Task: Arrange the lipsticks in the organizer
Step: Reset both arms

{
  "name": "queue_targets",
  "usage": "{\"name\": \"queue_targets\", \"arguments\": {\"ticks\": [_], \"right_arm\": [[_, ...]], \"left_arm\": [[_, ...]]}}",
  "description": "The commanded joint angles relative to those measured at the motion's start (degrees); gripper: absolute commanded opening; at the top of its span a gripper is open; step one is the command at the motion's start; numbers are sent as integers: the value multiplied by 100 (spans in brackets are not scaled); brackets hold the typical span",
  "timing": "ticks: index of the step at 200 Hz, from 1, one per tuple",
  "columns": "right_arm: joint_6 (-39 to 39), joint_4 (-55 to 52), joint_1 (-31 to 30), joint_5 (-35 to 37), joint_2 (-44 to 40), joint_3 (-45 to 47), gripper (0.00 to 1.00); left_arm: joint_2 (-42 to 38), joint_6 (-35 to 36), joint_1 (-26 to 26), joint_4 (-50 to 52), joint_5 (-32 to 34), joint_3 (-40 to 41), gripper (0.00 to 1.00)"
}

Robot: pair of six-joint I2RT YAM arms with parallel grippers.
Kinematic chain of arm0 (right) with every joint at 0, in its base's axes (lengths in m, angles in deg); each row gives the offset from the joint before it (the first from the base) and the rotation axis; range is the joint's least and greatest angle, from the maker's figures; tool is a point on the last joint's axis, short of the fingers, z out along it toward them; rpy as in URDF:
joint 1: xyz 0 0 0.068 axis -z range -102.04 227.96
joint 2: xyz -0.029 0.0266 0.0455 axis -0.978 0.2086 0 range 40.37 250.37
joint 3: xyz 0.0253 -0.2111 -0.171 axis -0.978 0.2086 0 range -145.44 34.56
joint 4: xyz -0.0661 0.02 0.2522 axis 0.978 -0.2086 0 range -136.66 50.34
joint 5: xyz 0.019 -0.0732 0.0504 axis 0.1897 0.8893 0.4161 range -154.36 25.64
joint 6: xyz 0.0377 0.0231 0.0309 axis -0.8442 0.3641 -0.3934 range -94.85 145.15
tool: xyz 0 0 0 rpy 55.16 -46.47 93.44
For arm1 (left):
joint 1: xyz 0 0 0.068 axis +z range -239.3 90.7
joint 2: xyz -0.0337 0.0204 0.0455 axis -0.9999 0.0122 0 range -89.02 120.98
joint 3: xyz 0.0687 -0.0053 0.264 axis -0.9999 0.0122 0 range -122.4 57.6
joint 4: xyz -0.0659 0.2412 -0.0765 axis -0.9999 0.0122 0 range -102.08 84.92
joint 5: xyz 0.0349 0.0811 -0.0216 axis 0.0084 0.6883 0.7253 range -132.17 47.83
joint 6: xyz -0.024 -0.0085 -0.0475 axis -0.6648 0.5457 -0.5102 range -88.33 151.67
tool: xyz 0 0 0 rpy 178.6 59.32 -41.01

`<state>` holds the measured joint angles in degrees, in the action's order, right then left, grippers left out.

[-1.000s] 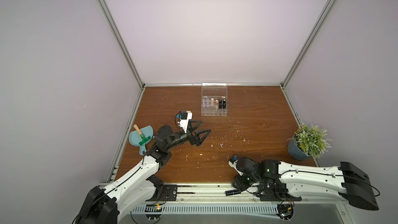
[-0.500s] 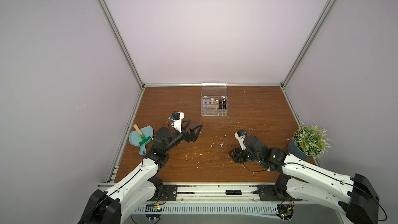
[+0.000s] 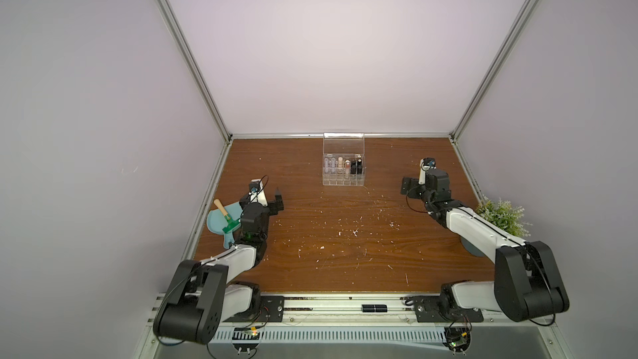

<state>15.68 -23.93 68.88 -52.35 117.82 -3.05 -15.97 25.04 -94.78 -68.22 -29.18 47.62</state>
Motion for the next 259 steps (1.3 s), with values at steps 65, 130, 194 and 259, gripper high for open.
{"name": "queue_targets", "arguments": {"ticks": [65, 130, 194, 259], "right_arm": [[1537, 2901, 851, -346, 151, 1117, 100], [1090, 3688, 796, -1309, -231, 1902, 99], [1071, 5646, 763, -1193, 999, 2426, 100], [1079, 5634, 776, -1212, 1005, 2418, 100]], "left_arm": [[1567, 240, 655, -2838, -633, 304, 99], [1577, 292, 655, -2705, -710, 232, 99], [1597, 383, 644, -2257, -965, -21, 99], [1591, 389, 649, -2252, -970, -22, 99]]}}
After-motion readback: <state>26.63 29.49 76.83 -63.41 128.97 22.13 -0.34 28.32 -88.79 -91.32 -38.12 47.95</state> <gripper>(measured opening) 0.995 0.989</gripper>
